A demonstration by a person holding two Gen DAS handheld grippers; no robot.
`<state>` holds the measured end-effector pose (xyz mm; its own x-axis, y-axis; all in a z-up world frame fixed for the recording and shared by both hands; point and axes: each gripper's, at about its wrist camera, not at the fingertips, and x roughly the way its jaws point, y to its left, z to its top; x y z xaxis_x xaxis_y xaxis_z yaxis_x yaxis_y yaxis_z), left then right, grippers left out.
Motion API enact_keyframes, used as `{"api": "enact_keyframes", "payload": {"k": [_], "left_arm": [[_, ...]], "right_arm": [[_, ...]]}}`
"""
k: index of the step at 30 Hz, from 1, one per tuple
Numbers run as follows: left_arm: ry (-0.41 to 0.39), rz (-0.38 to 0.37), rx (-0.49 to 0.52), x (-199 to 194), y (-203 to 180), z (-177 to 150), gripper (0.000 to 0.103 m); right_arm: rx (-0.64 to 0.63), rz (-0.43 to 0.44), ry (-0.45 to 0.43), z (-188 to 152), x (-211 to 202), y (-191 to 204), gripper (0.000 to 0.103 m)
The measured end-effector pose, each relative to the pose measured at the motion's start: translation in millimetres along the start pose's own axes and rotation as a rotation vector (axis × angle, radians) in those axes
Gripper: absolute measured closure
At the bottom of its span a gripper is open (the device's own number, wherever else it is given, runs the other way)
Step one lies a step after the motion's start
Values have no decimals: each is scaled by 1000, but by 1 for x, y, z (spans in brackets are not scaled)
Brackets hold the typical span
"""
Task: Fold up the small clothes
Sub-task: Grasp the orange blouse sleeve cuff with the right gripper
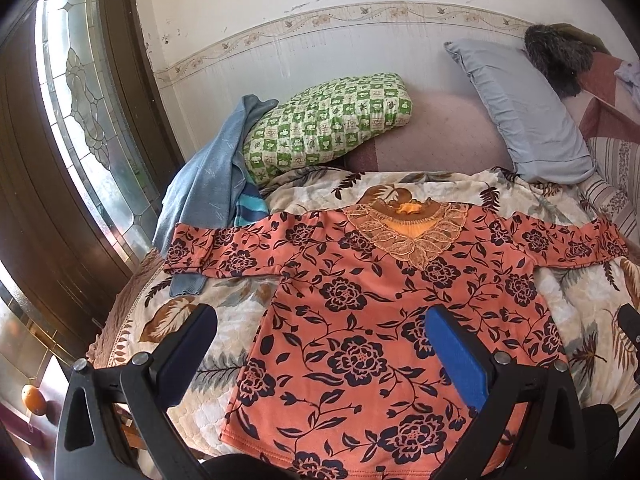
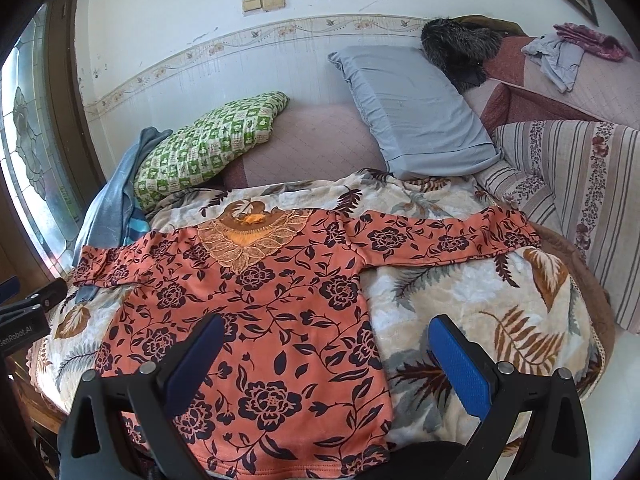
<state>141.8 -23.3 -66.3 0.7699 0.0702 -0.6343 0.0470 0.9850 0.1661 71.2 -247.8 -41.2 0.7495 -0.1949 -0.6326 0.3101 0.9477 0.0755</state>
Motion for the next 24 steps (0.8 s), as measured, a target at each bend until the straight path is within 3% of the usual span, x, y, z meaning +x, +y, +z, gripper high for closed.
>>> {"api": "enact_keyframes", "payload": {"k": [5, 8, 10, 13, 18, 21, 24], "left_arm": [[-34, -31, -53, 45, -15, 35, 0], [-18, -29, -70, 88, -33, 51, 0], [9, -22, -61, 120, -48, 57, 0], [45, 2, -48, 163, -66, 58, 0], [96, 34, -44, 213, -74, 50, 0], [120, 76, -30, 233, -70, 46, 0], [134, 96, -47, 244, -63, 45, 0]], "right_arm": [[77, -100, -20, 19, 37, -71, 0], [157, -189, -26, 31, 73, -136, 0], [238, -202, -20, 39, 103, -187, 0], [439, -164, 20, 46, 152, -267, 1], [839, -35, 68, 39, 234, -372, 20], [960, -35, 60, 31, 265, -403, 31], [1031, -6, 0, 32, 280, -419, 33]]}}
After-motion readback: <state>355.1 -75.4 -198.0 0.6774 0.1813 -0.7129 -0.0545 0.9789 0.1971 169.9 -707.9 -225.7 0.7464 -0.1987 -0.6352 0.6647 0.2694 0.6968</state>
